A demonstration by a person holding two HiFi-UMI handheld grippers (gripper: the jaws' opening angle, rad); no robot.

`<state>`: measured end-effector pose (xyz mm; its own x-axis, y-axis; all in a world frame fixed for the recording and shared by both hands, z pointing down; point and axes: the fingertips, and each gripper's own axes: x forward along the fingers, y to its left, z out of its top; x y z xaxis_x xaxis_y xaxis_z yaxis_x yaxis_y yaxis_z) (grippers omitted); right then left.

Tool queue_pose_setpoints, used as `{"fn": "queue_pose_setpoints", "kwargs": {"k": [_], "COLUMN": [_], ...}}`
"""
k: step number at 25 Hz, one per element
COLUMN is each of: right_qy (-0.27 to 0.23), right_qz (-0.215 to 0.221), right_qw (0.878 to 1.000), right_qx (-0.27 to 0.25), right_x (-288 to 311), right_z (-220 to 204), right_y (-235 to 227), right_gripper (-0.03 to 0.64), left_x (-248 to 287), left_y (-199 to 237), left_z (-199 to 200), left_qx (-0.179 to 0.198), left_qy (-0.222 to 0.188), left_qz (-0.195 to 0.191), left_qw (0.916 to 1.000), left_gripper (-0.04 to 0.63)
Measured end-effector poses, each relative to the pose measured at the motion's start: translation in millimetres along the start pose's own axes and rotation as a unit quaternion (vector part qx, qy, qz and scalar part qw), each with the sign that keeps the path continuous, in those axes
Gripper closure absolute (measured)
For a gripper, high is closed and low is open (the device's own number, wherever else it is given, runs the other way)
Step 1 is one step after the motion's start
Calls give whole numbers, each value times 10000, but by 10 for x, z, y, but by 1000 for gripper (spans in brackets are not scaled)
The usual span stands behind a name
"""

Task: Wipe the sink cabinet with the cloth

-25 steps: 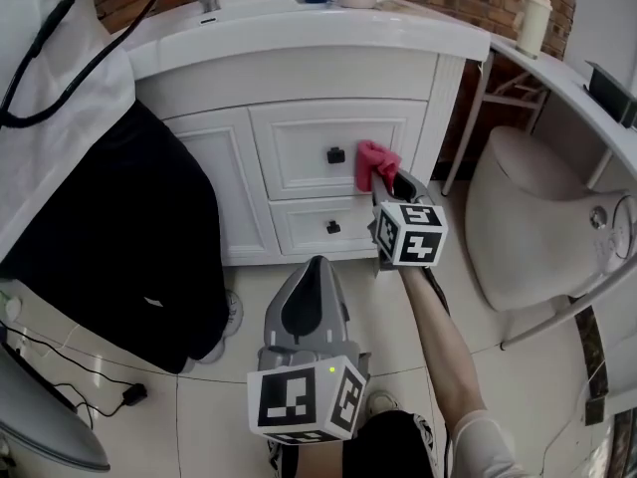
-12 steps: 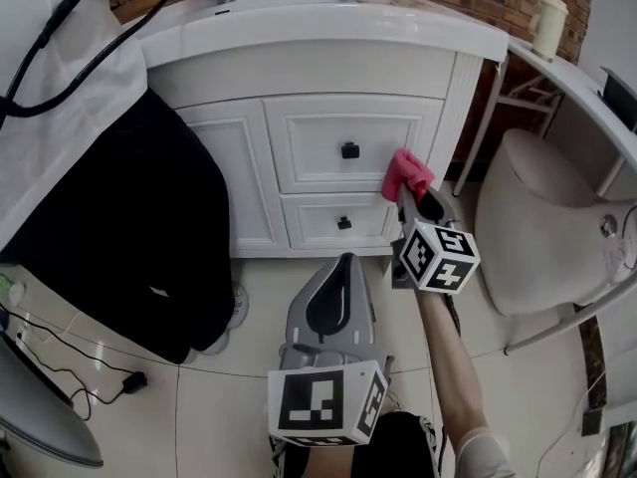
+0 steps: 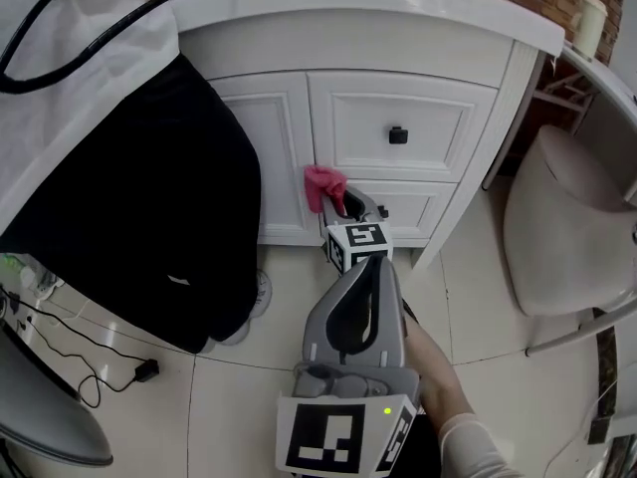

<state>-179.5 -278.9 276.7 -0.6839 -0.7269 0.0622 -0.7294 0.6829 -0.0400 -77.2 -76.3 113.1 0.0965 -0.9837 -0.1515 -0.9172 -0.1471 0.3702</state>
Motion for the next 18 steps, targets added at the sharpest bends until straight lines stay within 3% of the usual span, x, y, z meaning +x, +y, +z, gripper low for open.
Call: {"fn": "queue_pose_setpoints", "kwargs": {"k": [7,12,18], "right_qy": [-84,-79,-48], "right_qz": [-950,-1685,-2397], "right_qw": [9954,9856,9701], "right_qx": [-42,65,368], "right_x": [-535,-992,-1430], "right_z": [7,-24,-58], "right_y": [-959,-1759,-2392], "right_gripper": [554,554,554], "left_x": [77,142,251], "left_y": [-88,-239,-371], "left_z": [-128,-270,-450], "left_qx": [-53,128,548], "left_qy": [138,320,481], "left_qz": [-155,-230,-156], "left_qw": [9998,9991,9972], "left_gripper": [580,580,580]}}
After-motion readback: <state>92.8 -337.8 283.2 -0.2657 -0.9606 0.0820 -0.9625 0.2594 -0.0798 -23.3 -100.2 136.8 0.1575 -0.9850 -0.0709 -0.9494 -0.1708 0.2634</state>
